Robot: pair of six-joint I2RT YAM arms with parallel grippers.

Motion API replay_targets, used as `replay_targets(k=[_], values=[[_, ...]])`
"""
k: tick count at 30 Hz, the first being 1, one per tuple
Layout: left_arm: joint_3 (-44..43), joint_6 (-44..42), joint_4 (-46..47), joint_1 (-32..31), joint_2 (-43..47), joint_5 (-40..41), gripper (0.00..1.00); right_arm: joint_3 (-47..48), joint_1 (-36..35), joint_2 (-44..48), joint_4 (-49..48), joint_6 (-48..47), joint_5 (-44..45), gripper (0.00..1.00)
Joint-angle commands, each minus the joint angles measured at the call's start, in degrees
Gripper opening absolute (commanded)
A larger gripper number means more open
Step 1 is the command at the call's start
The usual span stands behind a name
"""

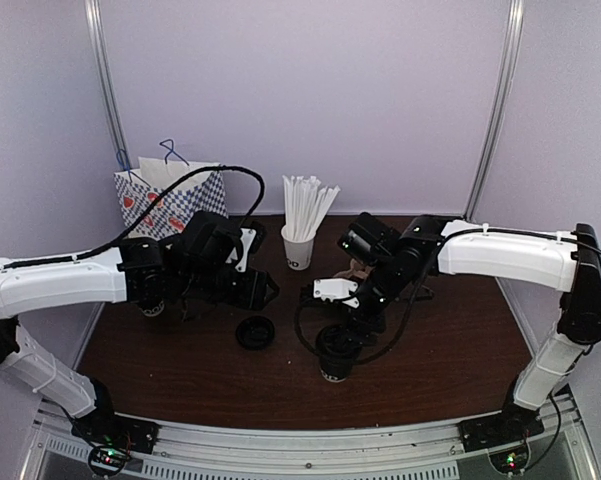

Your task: Pack the takeout coffee

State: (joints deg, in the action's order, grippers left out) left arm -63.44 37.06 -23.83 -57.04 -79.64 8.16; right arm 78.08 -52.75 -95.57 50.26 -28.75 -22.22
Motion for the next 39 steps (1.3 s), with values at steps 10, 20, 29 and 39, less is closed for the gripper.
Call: replay_targets(k=[10, 20, 29, 39], values=[[3.5, -1.5, 2.1, 1.5, 1.9, 0.4, 0.48, 2.1, -1.9, 2.6, 2.1, -0.9, 3.4, 0.8], [4.8, -1.3, 3.0, 1.9, 2.2, -0.2, 0.48, 2.8, -2.4, 0.6, 3.7, -1.9, 0.7, 0.81], [5.6, -0.9, 3.3, 1.9, 2.2, -0.3, 0.49, 3.1, -3.9, -1.1, 3.2, -1.6, 3.2, 0.82], [5.4, -0.8, 3.2, 1.8, 1.8, -0.7, 0.49, 3.2, -4.0, -1.8, 3.9, -1.0, 4.9, 0.8]])
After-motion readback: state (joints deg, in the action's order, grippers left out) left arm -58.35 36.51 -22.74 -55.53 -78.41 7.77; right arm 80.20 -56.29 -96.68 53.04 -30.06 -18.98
